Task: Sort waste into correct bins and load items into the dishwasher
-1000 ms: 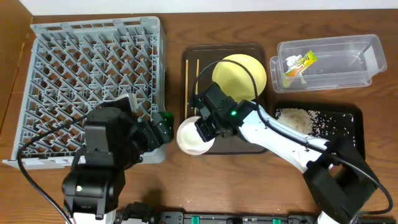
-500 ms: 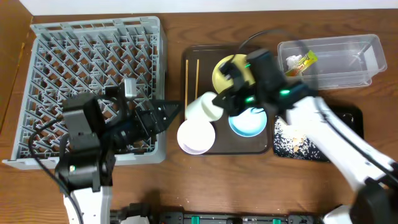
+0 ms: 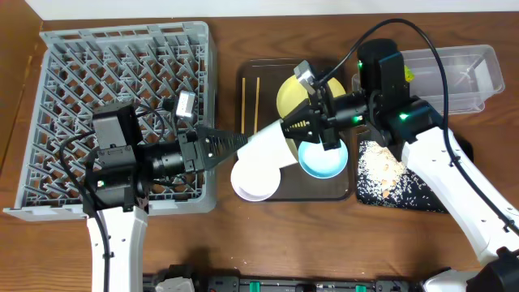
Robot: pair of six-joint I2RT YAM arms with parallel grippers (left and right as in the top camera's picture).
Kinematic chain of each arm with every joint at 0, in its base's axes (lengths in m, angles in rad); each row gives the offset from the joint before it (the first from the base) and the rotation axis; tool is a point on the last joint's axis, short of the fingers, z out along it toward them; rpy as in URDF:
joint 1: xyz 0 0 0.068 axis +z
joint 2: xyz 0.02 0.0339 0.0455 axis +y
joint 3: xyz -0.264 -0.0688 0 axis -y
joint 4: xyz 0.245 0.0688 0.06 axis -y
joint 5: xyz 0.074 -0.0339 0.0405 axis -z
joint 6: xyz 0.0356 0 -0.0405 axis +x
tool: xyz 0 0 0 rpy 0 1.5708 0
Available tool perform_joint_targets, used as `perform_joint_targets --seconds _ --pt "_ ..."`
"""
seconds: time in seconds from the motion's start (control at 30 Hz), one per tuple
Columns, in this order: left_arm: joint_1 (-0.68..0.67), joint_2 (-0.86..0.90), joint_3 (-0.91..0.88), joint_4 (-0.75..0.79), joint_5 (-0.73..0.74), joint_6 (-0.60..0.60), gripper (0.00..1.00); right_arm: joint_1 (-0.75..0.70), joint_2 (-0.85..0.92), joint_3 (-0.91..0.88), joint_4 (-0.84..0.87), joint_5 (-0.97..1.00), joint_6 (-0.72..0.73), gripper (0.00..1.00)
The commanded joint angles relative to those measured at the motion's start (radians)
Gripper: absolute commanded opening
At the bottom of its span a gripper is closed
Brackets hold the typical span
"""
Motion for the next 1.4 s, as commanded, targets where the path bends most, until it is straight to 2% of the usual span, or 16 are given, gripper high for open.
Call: perform_joint_targets --seconds 0.0,0.23,0.43,0.47,0.6,0.67,0.73,0.77,0.83,0.9,1.03,1.2,1.37 --pt "-0.039 -0.003 0.021 0.005 0.080 0.034 0.85 0.019 -0.002 0.009 0.003 0.001 0.002 0.01" --pt "-0.137 -0.003 0.021 0.011 0.089 0.037 0.85 0.029 0.001 0.009 0.009 0.102 0.016 0.01" --pt "-0.156 -0.003 0.021 0.011 0.088 0.037 0.84 0.029 0.001 0.009 0.011 0.136 0.032 0.01" --pt "-0.156 -0.003 0.021 0.012 0.088 0.037 0.82 0.029 0.001 0.009 0.010 0.136 0.039 0.01" --pt "-0.156 -0.003 0.021 0.023 0.088 0.037 0.59 0.029 0.001 0.009 0.011 0.136 0.047 0.01" --pt "-0.156 -0.003 0.021 0.039 0.085 0.037 0.56 0.029 0.001 0.009 0.011 0.136 0.048 0.02" --pt "-0.156 -0.003 0.021 0.045 0.043 0.037 0.55 0.029 0.001 0.009 0.011 0.137 0.050 0.12" --pt "-0.156 -0.003 0.021 0.045 0.011 0.037 0.55 0.027 0.001 0.009 0.011 0.136 0.052 0.26" --pt "-0.156 -0.005 0.021 0.043 -0.077 0.037 0.55 0.020 0.000 0.009 0.011 0.136 0.067 0.46" --pt "-0.155 -0.012 0.021 0.031 -0.229 0.037 0.55 -0.004 -0.001 0.009 0.007 0.137 0.084 0.54" --pt "-0.127 -0.031 0.021 -0.029 -0.462 0.037 0.55 -0.066 -0.001 0.009 -0.048 0.189 0.140 0.60" --pt "-0.047 -0.065 0.025 -0.141 -0.755 0.037 0.55 -0.079 -0.001 0.009 -0.255 0.368 0.120 0.64" --pt "0.062 -0.071 0.051 -0.270 -1.102 0.037 0.55 0.013 0.000 0.009 -0.479 0.724 0.056 0.69"
